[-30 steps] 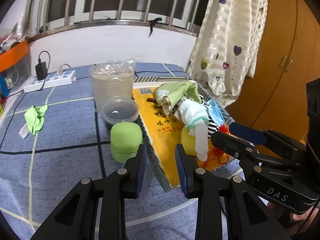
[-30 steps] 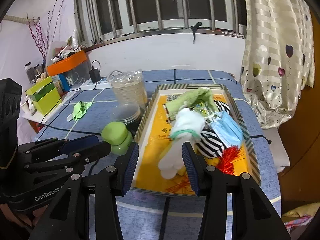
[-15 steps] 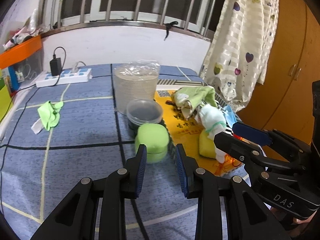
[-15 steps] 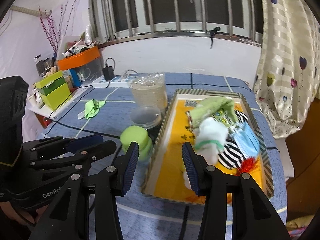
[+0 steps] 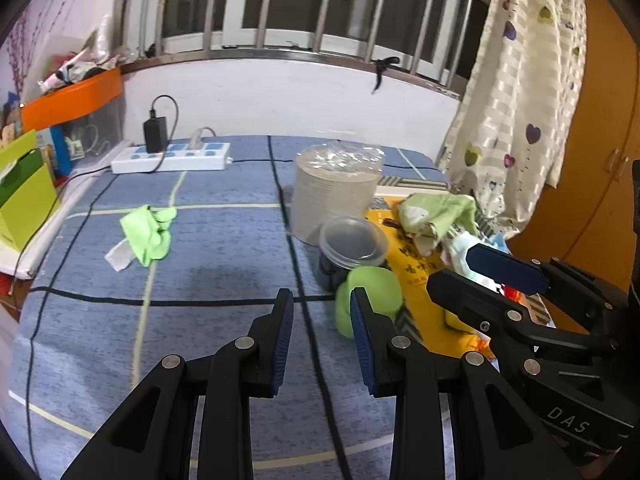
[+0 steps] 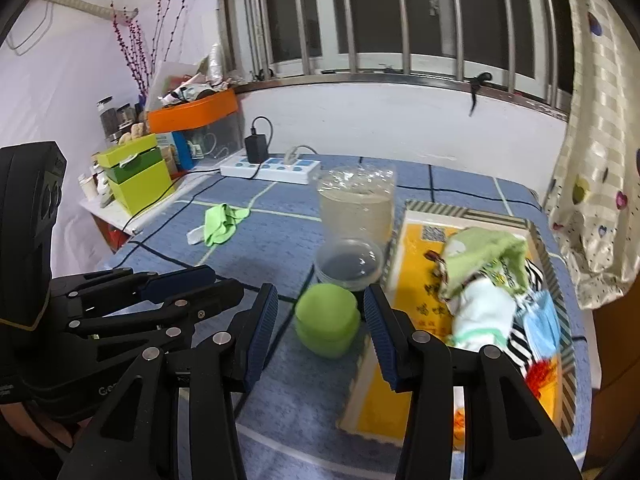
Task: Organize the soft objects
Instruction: 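Withdraw both open tools from the tray toward the green cloth and tissue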
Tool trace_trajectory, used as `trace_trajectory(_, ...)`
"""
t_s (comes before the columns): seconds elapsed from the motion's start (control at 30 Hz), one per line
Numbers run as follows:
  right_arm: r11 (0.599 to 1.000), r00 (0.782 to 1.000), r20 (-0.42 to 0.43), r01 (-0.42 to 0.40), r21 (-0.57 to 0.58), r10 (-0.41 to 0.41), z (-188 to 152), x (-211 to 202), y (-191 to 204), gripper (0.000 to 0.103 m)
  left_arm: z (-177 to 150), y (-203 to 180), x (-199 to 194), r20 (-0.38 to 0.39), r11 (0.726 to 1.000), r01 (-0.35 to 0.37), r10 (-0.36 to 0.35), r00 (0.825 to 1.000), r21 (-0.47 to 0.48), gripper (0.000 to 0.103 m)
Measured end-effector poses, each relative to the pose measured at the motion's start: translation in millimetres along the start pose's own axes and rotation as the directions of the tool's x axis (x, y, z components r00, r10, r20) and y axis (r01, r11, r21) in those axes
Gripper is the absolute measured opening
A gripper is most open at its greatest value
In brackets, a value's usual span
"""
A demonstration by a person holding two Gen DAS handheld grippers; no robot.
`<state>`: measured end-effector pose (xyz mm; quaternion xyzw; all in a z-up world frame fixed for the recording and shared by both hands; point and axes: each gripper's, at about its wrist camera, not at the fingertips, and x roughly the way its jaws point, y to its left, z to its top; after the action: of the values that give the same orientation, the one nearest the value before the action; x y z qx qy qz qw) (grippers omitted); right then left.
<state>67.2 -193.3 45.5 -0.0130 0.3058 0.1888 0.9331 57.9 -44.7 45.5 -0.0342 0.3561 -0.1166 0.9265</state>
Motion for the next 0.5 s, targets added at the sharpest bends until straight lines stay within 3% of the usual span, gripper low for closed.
trace_trajectory(0.5, 0.997, 0.997, 0.010, -0.073, -0.029, 0.073, 16.7, 17.1, 19.6, 0.046, 7.8, 22.7, -12.4, 0.016, 0.995, -0.099, 0.099, 0.995, 0.003, 0.028)
